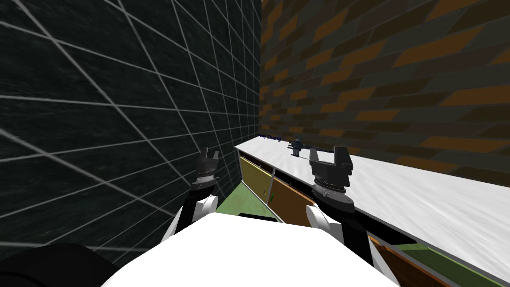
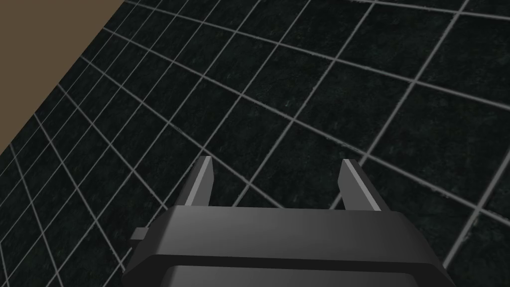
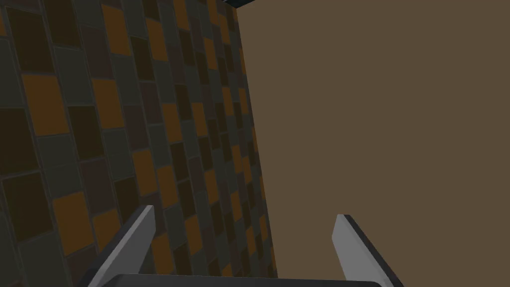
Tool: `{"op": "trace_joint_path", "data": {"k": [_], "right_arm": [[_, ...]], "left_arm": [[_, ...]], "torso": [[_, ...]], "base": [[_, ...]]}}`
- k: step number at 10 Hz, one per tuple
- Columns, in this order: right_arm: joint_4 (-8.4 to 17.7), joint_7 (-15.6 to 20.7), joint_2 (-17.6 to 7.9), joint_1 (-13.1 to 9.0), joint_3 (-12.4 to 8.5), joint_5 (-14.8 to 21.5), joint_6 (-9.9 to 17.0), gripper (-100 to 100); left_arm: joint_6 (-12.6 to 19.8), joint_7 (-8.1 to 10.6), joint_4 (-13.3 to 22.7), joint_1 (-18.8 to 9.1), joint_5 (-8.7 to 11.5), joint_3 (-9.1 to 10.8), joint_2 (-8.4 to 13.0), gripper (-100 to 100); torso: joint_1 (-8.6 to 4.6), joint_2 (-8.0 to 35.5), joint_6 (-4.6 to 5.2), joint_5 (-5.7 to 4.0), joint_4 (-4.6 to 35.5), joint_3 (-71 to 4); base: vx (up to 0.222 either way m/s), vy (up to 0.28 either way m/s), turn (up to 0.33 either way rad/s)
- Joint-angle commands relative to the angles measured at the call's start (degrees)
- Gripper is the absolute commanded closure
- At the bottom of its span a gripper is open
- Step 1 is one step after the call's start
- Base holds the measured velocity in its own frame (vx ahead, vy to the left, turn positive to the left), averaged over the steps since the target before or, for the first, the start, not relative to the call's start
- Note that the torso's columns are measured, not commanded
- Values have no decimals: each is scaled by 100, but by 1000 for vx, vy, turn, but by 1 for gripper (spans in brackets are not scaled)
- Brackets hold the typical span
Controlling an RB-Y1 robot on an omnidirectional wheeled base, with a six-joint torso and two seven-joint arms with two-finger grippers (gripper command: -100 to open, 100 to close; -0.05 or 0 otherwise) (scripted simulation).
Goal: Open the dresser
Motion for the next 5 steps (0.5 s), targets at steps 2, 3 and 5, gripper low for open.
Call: {"op": "trace_joint_path", "data": {"k": [2,3,5], "right_arm": [[0,0,0,0,0,0,0,0],[-1,0,0,0,0,0,0,0],[-1,0,0,0,0,0,0,0]], "left_arm": [[0,0,0,0,0,0,0,0],[0,0,-1,0,0,0,0,0],[0,0,-1,0,0,0,0,0]], "torso": [[0,597,0,0,600,-1200],[0,1003,0,0,1006,-2014],[0,1845,0,0,1846,-3692]], "base": [[0,0,0],[0,0,0],[0,0,0]]}}
